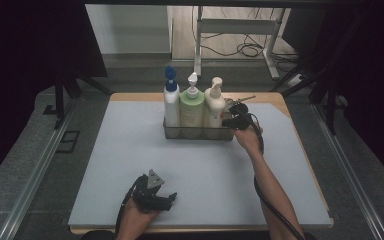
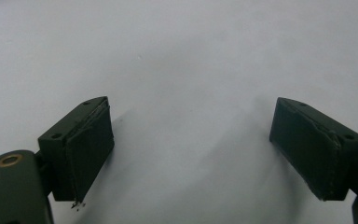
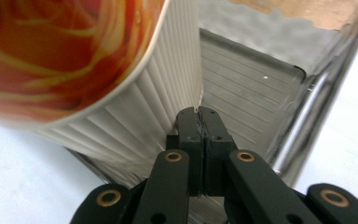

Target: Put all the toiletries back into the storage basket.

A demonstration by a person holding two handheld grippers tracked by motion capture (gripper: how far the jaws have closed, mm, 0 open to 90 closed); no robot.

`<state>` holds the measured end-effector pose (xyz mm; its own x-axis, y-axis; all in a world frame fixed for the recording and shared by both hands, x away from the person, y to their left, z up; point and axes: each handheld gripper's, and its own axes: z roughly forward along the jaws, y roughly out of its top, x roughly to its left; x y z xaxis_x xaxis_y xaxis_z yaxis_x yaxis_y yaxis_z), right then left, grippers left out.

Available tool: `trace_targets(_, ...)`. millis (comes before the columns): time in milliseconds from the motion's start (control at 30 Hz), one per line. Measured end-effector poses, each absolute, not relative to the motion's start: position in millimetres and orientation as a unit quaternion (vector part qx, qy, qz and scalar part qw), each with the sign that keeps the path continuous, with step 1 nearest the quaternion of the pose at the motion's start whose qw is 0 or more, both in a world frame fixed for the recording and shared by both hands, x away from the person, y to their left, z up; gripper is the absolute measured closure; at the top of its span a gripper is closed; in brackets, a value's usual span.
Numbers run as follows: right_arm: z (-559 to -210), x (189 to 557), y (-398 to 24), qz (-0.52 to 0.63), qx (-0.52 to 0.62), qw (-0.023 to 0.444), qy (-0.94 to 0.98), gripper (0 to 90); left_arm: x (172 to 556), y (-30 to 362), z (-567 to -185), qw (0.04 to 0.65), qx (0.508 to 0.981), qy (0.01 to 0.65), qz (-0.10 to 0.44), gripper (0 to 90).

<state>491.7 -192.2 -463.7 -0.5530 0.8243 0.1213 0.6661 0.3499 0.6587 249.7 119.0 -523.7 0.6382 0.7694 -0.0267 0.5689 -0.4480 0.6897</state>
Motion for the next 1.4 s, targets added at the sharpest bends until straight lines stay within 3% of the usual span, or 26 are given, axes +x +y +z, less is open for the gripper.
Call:
trace_targets(967, -462, 485, -181, 0.337, 0.442, 0.118, 0.823, 89.6, 250, 119, -524, 0.341, 0.838, 0.399, 0.147, 13.0)
trace_targets(1400, -462, 483, -187, 0.352, 0.45, 0.125, 0.812, 79.6, 250, 119, -524, 0.341, 0.838, 0.399, 0.147, 13.0)
